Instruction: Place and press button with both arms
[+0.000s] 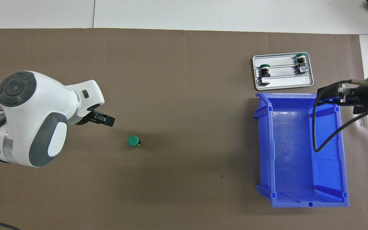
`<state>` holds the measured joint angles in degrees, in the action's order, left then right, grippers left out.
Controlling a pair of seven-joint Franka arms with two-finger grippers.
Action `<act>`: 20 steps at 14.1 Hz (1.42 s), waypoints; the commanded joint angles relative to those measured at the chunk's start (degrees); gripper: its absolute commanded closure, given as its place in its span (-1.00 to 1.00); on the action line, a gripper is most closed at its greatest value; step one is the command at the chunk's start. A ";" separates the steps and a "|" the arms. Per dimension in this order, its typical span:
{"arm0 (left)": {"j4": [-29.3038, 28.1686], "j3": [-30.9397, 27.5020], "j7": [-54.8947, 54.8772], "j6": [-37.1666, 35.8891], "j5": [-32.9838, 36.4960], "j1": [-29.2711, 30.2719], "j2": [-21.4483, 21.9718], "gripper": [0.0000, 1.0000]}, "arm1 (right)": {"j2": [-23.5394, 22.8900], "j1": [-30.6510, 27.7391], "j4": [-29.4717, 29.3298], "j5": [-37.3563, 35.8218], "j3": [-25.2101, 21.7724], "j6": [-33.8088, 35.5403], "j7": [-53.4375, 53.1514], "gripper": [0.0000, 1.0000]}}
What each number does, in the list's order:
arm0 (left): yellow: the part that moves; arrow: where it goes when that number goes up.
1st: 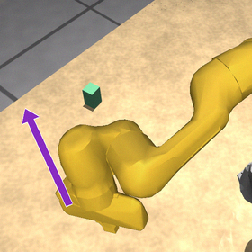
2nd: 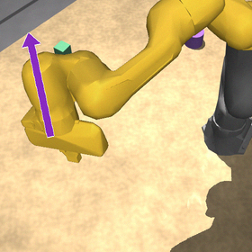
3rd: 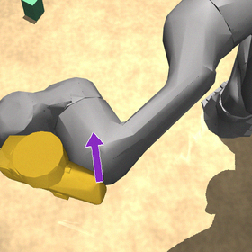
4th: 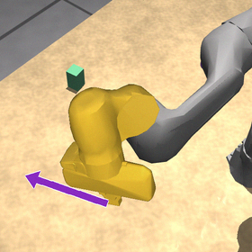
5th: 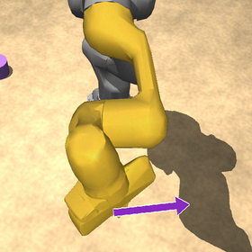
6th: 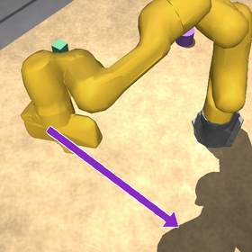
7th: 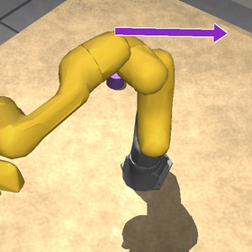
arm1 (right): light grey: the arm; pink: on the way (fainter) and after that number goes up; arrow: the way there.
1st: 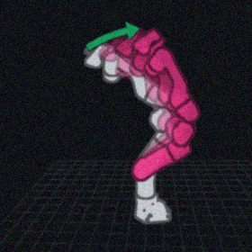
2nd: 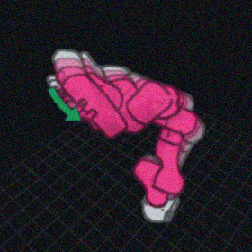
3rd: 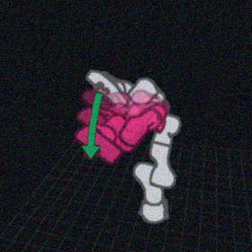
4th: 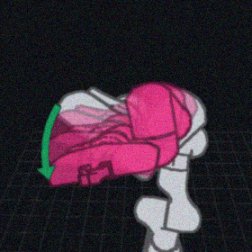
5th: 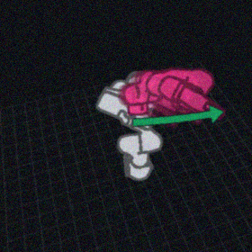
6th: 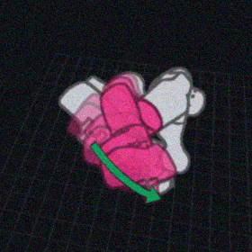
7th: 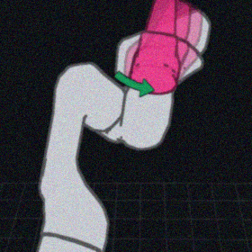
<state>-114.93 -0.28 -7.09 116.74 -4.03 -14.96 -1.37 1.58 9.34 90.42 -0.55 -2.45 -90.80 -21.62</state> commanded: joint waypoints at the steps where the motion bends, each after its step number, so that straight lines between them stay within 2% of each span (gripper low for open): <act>1: 6.71 0.63 0.85 -7.38 1.04 5.79 0.32 -1.00 | -1.40 7.23 3.09 0.64 0.25 -6.99 -12.86 -1.00; 3: 12.07 0.63 0.59 -11.43 1.04 9.84 0.49 -1.00 | -6.39 15.14 2.31 0.46 0.25 -12.09 -27.43 -1.00; 6: 21.56 0.63 0.67 -19.51 1.04 11.88 -0.21 -1.00 | -14.73 24.72 -0.40 -0.24 0.34 -20.45 -45.90 -1.00; 10: 26.59 0.55 0.76 -25.85 1.13 12.32 -0.30 -1.00 | -22.22 34.14 -1.38 -0.59 0.34 -28.19 -61.23 -1.00; 12: 25.99 0.55 0.85 -25.95 1.22 12.32 -0.12 -1.00 | -26.08 36.35 -1.47 -0.77 0.34 -31.80 -66.07 -1.00; 14: 23.98 0.55 0.67 -27.26 1.22 12.24 0.93 -1.00 | -32.83 39.08 -6.10 -0.77 0.34 -34.87 -69.16 -1.00; 15: 22.83 0.55 0.76 -27.27 1.22 12.23 1.46 -1.00 | -34.44 40.13 -6.83 -0.77 0.34 -35.84 -69.52 -1.00; 18: 22.03 0.55 0.67 -27.80 1.22 12.23 2.08 -1.00 | -34.89 41.81 -5.61 -0.68 0.34 -37.96 -69.52 -1.00; 20: 22.03 0.55 0.67 -27.80 1.92 12.23 2.08 -1.00 | -35.50 41.99 -4.12 -0.51 0.43 -41.72 -69.35 -1.00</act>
<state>-91.48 -0.40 -6.93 89.48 -3.78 -3.43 -0.76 -33.32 51.23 85.81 -0.80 -1.89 -129.79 -90.14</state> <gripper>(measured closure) 0.000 0.000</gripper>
